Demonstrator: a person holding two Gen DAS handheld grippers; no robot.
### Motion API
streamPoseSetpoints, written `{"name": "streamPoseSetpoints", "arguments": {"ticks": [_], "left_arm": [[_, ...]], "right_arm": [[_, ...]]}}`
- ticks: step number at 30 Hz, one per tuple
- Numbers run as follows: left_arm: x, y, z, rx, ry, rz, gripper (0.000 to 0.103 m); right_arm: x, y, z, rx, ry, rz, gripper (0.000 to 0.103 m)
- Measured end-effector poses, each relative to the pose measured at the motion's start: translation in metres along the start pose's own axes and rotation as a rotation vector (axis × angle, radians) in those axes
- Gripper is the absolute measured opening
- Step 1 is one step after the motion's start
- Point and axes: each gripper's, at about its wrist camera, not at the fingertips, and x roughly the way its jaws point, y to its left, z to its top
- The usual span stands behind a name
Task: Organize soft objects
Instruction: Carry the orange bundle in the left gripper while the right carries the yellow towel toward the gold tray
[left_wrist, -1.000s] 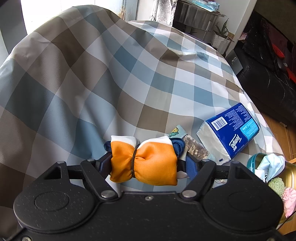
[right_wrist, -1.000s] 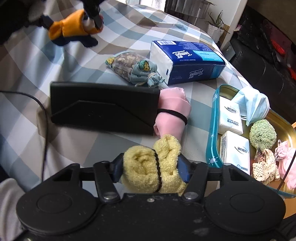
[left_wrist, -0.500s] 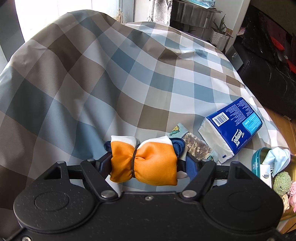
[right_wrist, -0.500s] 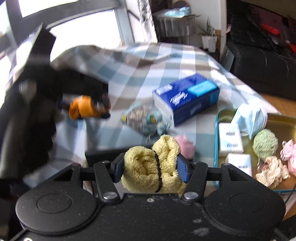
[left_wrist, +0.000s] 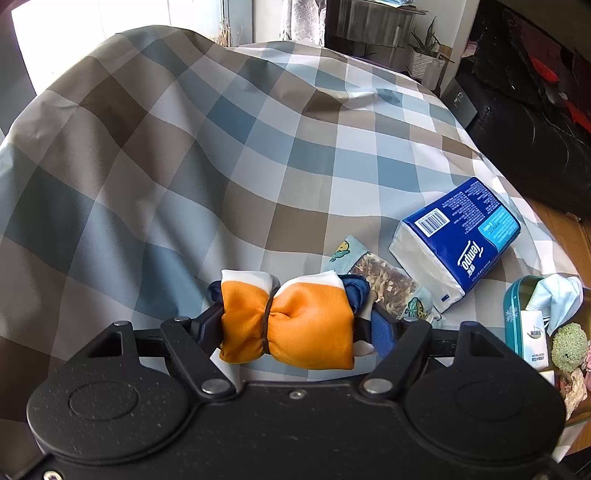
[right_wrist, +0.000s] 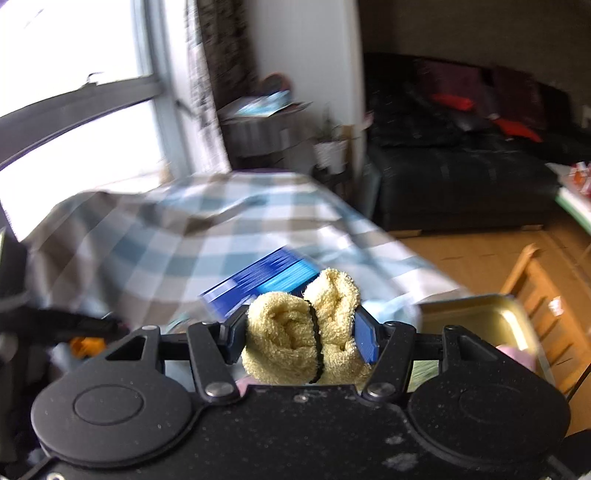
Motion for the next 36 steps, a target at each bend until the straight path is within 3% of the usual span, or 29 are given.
{"name": "streamPoseSetpoints", "arguments": {"ticks": [8,17,27,31,36], "left_arm": [[0.005,0.0,-0.004,0.002,-0.009,0.002,0.072],[-0.003,-0.003,-0.012,0.02,-0.128,-0.037,0.072],[-0.004,-0.045,-0.037,0.263,-0.223,0.001,0.072],[-0.005,-0.074,-0.049,0.363,-0.19,-0.001,0.072],[-0.015,-0.11,-0.056,0.353,-0.121,-0.055,0.072]], "right_arm": [[0.0,-0.074,0.015,0.094,-0.066,-0.166,0.058],[0.013,-0.141,0.007,0.142,-0.075,-0.255,0.058],[0.053,-0.184,0.002,0.112,-0.084,-0.285,0.059],[0.068,-0.201,0.004,0.136,-0.087,-0.277,0.059],[0.081,-0.218,0.0,0.209,-0.034,-0.278,0.059]]}}
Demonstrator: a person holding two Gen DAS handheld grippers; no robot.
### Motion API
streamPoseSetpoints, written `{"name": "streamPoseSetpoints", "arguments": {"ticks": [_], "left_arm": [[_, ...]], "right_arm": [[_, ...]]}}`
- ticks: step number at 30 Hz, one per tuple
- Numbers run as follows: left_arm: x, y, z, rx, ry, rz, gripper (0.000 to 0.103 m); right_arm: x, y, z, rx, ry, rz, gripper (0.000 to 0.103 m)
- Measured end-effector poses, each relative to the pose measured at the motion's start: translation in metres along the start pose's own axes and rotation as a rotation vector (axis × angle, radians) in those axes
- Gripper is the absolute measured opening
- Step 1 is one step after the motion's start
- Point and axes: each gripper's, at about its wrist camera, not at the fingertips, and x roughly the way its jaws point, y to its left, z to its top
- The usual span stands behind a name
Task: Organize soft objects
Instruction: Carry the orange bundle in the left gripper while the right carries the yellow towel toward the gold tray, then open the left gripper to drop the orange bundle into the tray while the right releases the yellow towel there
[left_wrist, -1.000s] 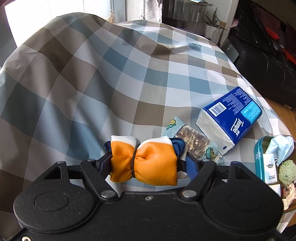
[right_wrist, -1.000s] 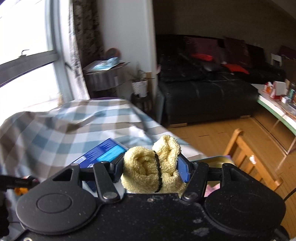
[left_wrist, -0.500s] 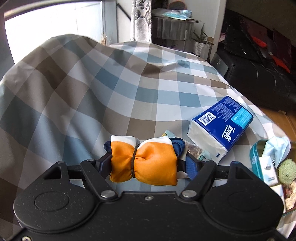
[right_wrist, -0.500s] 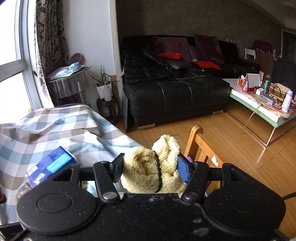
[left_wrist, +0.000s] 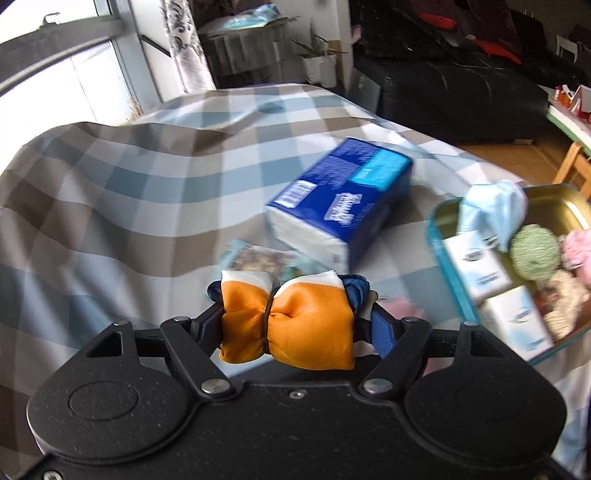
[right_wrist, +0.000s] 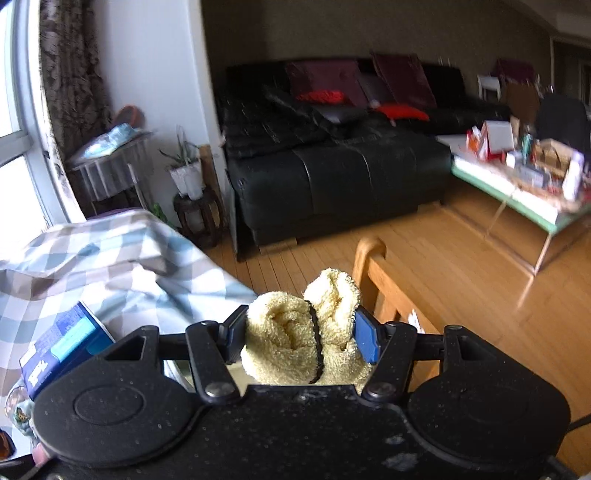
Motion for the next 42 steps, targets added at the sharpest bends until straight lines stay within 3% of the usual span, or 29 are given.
{"name": "streamPoseSetpoints", "arguments": {"ticks": [4,12,22,32,42], "left_arm": [[-0.007,-0.034,0.016,-0.016,0.018,-0.063,0.072],[-0.007,-0.104,0.046,0.019,0.034,-0.15,0.072],[0.012,-0.166,0.053,0.052,0.097,-0.21,0.072],[0.02,-0.185,0.048,0.05,0.143,-0.245,0.075],[0.015,-0.174,0.054,0.025,0.1,-0.219,0.078]], "right_arm": [[0.0,-0.001,0.0,-0.022,-0.013,-0.032,0.059],[-0.002,-0.012,-0.004,0.028,0.021,0.011,0.059],[0.003,-0.014,-0.003,0.059,0.047,0.047,0.059],[0.005,-0.01,-0.003,0.049,0.061,0.046,0.06],[0.006,-0.006,-0.005,0.037,0.062,0.052,0.06]]}}
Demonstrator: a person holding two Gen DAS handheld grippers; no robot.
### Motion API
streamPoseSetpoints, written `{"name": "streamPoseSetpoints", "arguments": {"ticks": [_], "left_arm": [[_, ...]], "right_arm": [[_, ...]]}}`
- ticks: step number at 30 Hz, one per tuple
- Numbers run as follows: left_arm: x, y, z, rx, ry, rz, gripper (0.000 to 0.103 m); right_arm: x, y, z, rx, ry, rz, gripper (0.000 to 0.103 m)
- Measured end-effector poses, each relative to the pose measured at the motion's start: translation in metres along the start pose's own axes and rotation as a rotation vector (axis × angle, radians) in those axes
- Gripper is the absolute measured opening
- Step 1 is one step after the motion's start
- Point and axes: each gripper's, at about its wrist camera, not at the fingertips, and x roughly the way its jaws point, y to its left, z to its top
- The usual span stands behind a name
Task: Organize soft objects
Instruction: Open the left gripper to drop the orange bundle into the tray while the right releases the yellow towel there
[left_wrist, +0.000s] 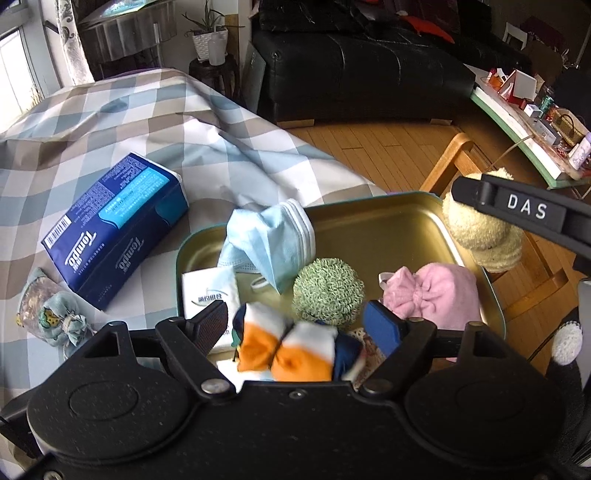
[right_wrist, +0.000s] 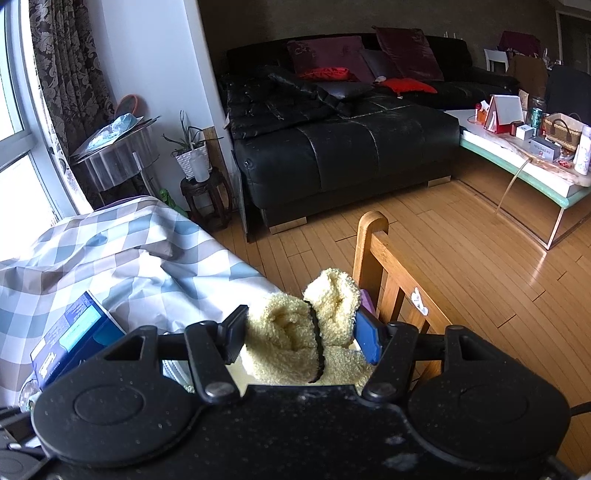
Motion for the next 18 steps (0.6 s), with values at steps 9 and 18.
{"name": "streamPoseSetpoints", "arguments": {"ticks": [9,18], "left_arm": [[0.008,0.011,-0.011,-0.013,0.029,0.04,0.079],[0.006,0.013,-0.012,-0.012,0.026,0.062,0.079]], "right_arm": [[-0.001,0.0,0.0,-0.009,0.003,0.018,0.064],[-0.005,0.0,0.0,-0.008,-0.016,0.034,0.074]]}}
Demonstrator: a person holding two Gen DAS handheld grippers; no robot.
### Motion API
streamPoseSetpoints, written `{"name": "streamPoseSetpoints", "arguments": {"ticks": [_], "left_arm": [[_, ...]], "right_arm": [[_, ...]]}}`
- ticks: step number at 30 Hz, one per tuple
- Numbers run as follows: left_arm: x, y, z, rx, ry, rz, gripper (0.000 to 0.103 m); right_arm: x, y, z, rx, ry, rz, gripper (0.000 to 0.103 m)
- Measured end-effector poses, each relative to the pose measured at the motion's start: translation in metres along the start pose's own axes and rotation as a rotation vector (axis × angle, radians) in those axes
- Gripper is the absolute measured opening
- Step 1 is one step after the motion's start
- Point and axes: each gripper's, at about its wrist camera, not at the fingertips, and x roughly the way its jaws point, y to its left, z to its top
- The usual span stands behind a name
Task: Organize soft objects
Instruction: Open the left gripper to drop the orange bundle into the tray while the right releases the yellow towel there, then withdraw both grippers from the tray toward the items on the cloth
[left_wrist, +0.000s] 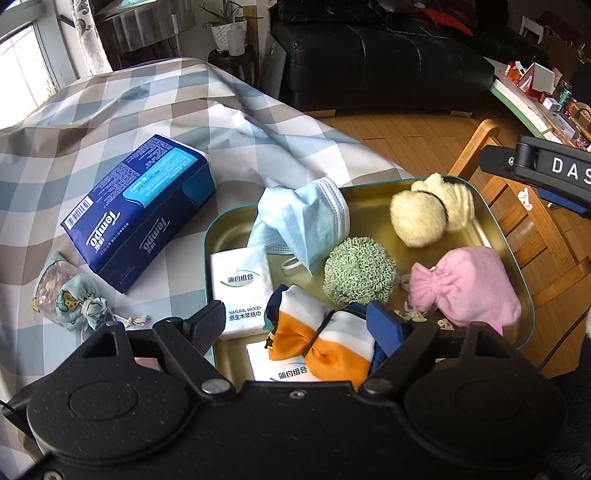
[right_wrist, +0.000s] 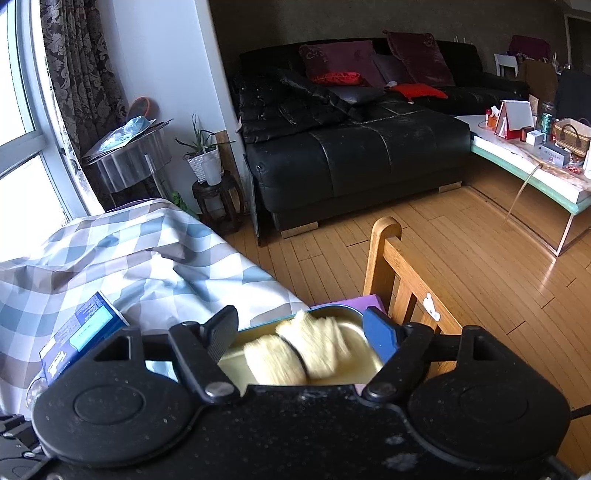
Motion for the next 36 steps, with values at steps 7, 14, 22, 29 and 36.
{"name": "streamPoseSetpoints", "arguments": {"ticks": [7,14,22,29,36], "left_arm": [[-0.002,0.002,-0.001,0.003,-0.004,0.02,0.079],[-0.001,0.006,-0.002,-0.006,-0.003,0.028,0.079],[-0.003,0.015,-0.006,-0.02,-0.002,0.036,0.079],[-0.007,0.031,-0.012,-0.041,-0.005,0.049,0.079],[-0.014,0.062,-0.017,-0.08,-0.015,0.074,0.079]], "right_arm": [[0.002,-0.009,0.002,0.051,0.007,-0.025,0.074],[0.006,-0.014,0.003,0.08,0.021,-0.046,0.074],[0.007,-0.01,0.001,0.068,0.025,-0.058,0.074],[0.007,-0.003,-0.001,0.029,0.01,-0.066,0.074],[0.001,0.009,-0.003,-0.029,-0.042,-0.05,0.08]]}}
